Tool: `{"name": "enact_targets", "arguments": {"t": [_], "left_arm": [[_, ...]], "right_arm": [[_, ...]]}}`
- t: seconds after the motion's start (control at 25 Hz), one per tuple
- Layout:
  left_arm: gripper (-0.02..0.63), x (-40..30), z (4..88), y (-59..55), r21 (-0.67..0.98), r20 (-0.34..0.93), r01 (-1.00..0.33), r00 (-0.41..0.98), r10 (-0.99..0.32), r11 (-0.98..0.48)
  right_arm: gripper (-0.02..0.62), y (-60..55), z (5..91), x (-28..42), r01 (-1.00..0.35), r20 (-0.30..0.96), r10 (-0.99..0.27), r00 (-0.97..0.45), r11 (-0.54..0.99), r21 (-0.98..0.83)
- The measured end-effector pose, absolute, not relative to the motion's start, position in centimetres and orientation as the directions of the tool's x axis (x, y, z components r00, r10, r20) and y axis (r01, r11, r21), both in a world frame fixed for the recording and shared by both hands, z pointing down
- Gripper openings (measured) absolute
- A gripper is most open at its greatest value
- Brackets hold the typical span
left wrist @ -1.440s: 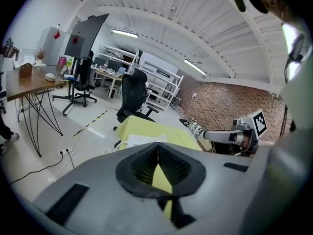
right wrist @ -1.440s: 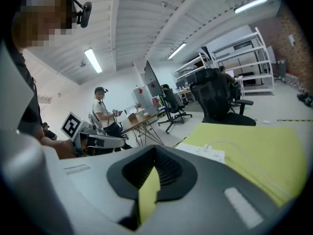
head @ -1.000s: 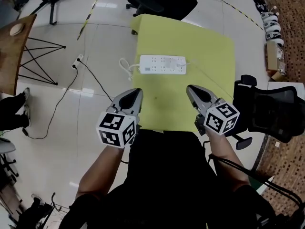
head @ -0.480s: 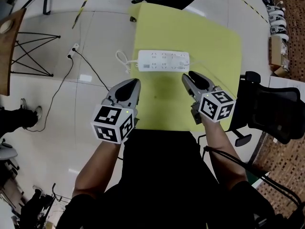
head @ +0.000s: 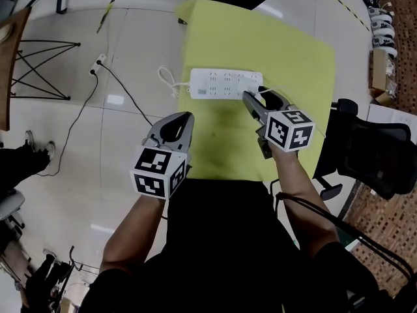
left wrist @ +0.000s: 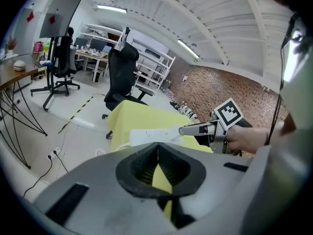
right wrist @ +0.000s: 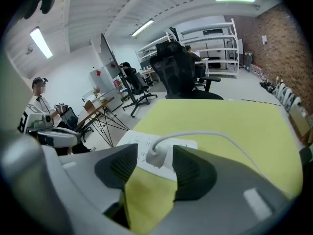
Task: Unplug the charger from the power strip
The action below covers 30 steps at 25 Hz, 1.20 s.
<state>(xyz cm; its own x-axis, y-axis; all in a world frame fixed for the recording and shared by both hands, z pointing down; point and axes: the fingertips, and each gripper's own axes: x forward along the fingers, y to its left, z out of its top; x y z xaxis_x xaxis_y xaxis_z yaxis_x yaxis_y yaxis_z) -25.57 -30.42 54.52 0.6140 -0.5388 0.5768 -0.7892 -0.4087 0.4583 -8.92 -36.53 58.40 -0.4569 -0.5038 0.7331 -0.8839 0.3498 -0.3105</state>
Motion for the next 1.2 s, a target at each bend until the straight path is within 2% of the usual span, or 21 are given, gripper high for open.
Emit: {"name": "enact_targets", "arguments": {"t": [0.6,0.84,1.2], "left_arm": [[0.008,-27.7,55.0,-31.4,0.476,0.575,-0.802,0.595,-0.561,-0.362],[0.008,-27.7,55.1,-31.3,0.486,0.572,-0.799,0.597,-0.562,-0.354],[0.008,-27.6,54.9,-30.7,0.490,0.567,-0.803,0.589,-0.576,-0.339]], "right_arm": [[0.222,-38.7,61.3,-9.5,-0.904,0.765,-0.491,-0.417,0.313,-0.292],[0.183,-38.7,61.3,-9.9,-0.902,0.770,-0.483,-0.416,0.328,-0.281],[0.170,-38.6,60.5,-9.5,-0.909,0.754,-0.517,-0.405,0.321,-0.268]]}}
